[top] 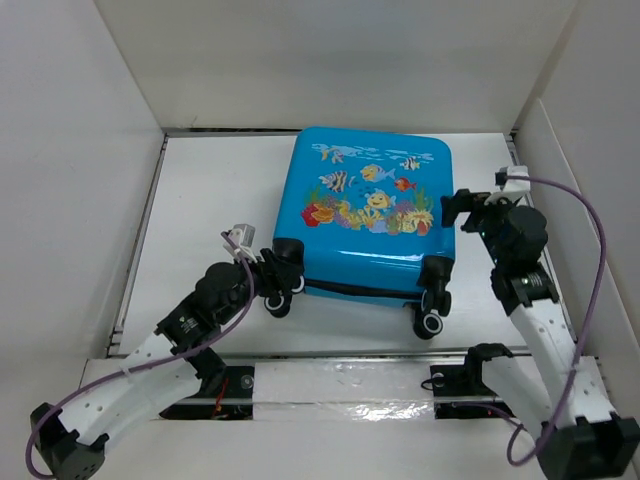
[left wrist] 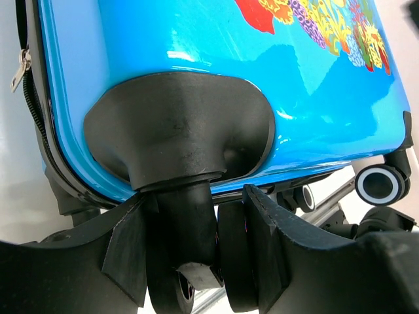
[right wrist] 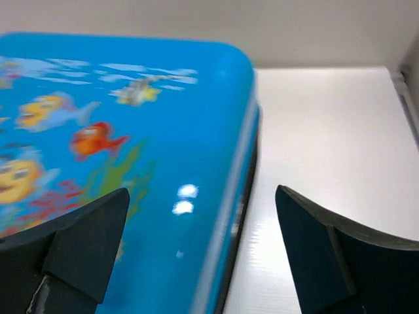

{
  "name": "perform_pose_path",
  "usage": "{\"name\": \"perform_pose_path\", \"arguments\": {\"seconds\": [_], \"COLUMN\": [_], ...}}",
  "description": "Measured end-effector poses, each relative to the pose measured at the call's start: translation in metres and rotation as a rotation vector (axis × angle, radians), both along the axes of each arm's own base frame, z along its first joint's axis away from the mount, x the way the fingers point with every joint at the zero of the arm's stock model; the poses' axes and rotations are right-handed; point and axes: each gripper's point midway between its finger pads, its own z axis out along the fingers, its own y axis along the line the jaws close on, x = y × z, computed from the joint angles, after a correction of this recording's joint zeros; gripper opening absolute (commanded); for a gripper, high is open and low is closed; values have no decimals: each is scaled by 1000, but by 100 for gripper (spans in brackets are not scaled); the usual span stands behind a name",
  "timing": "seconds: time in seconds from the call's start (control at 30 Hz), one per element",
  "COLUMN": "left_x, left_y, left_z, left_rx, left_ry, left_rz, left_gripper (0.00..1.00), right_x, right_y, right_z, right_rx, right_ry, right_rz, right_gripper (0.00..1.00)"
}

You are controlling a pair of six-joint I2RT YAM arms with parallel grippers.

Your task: Pack the luggage

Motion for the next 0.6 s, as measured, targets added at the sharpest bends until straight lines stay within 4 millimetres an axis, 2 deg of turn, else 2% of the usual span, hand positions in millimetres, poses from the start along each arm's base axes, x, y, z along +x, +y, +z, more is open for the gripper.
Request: {"name": "perform_pose_path", "arguments": {"seconds": [0.03, 0.1, 0.17, 0.27, 0.4, 0.6], "left_x": [1, 4, 7, 12, 18, 24], "left_y": [-2, -5, -9, -16, -28, -44], "left_z": [0, 0, -1, -2, -2, -3], "left_rx": [-1, -3, -10, -25, -77, -140], "left_ry": [-3, -11, -19, -31, -30, -16], "left_rz": [-2, -6, -11, -22, -39, -29], "left_gripper": [0, 0, 0, 0, 0, 0], "right_x": [10, 25, 39, 56, 87, 155], "right_y": [-11, -20, -12, 14, 20, 50], "right_z": [-10, -30, -45, -43, -39, -33], "right_rx": [5, 25, 68, 91, 88, 72], "right_ry": [36, 100, 147, 145, 138, 146], "right_rz": [-9, 13, 98, 240, 270, 340], "right_gripper": [100, 100, 100, 100, 98, 99]}}
